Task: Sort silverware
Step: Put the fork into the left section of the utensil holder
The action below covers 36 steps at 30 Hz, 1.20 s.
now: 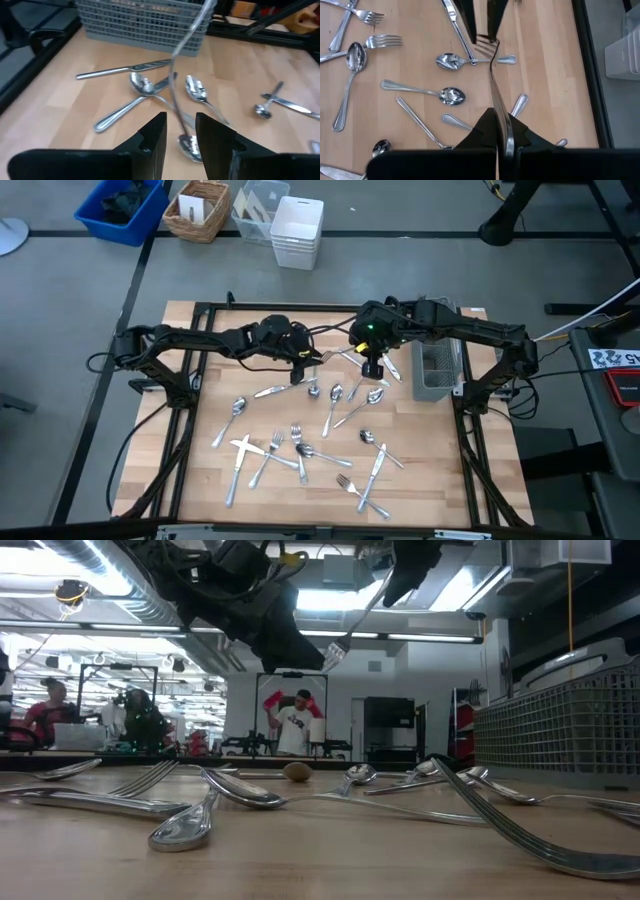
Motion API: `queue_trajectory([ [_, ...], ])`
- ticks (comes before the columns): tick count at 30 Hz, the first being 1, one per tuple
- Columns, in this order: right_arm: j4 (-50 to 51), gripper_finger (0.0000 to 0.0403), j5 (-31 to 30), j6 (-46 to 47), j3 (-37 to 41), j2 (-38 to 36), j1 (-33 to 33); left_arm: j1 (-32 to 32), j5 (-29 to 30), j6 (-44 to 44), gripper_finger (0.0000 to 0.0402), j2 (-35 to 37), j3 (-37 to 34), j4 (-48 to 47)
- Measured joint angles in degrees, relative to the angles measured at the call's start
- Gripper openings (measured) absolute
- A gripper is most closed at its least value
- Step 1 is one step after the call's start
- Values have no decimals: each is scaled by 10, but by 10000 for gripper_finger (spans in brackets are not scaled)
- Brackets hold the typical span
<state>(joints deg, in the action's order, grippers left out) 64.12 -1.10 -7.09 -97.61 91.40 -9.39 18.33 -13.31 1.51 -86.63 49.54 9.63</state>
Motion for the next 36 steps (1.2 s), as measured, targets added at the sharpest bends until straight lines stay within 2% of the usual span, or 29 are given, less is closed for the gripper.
queue_trajectory([
  [5,1,1,0,0,0,0,0,0,23,0,95,0,0,2],
  [17,-15,1,0,0,0,0,0,0,18,-2,93,0,0,4],
  [20,-15,1,0,0,0,0,0,0,17,-1,73,0,0,4],
  [25,-15,1,-1,-2,0,0,0,0,17,-13,11,0,0,5],
  [30,-13,9,5,-2,0,0,0,0,17,-26,6,0,0,2],
  [36,21,56,12,7,0,0,1,9,20,-14,2,0,0,-1],
])
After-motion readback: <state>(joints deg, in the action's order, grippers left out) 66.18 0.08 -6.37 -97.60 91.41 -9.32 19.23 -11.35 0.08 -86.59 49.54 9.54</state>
